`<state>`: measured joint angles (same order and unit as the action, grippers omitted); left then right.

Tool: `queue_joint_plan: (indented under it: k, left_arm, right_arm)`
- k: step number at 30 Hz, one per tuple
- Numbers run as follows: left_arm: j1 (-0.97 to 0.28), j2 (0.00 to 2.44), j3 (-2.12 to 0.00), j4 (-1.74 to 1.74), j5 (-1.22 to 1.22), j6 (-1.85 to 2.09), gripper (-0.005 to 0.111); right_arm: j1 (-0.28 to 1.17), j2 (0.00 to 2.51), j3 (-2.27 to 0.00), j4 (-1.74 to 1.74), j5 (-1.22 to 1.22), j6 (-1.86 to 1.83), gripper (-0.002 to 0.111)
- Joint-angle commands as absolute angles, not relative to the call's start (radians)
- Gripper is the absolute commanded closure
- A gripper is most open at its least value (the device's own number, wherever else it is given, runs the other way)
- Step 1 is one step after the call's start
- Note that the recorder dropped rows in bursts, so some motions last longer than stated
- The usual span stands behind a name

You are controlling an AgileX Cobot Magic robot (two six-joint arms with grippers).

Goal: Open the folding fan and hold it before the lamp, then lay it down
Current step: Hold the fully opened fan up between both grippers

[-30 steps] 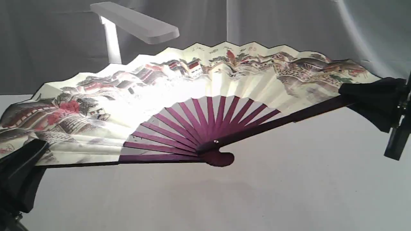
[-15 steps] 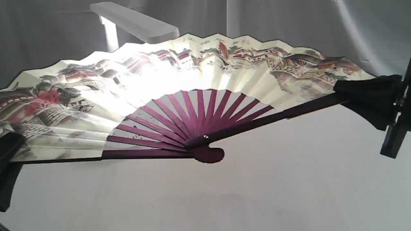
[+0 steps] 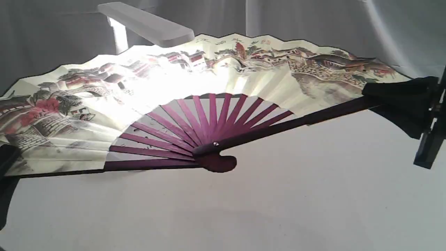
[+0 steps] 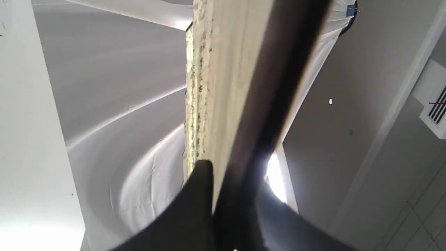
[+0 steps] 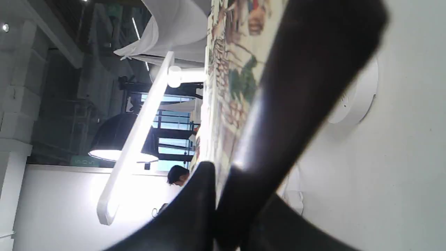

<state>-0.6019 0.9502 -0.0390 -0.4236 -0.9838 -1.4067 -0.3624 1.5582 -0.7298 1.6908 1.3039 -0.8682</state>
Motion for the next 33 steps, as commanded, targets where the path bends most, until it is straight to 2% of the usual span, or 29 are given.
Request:
queue_joint_plan:
  k: [1,33]
  left_arm:
    - [-0.581,0.919,-0.039,-0.717,-1.207,-1.480,0.107]
    - [-0.581,0.919,-0.041,-0.748,-1.200,-1.458,0.107]
  right_arm:
    - [-0.406,1.564,-0.735,1.744,1.221,-0.930,0.108]
    - [-0.406,1.564,-0.735,1.744,1.221,-0.913,0.108]
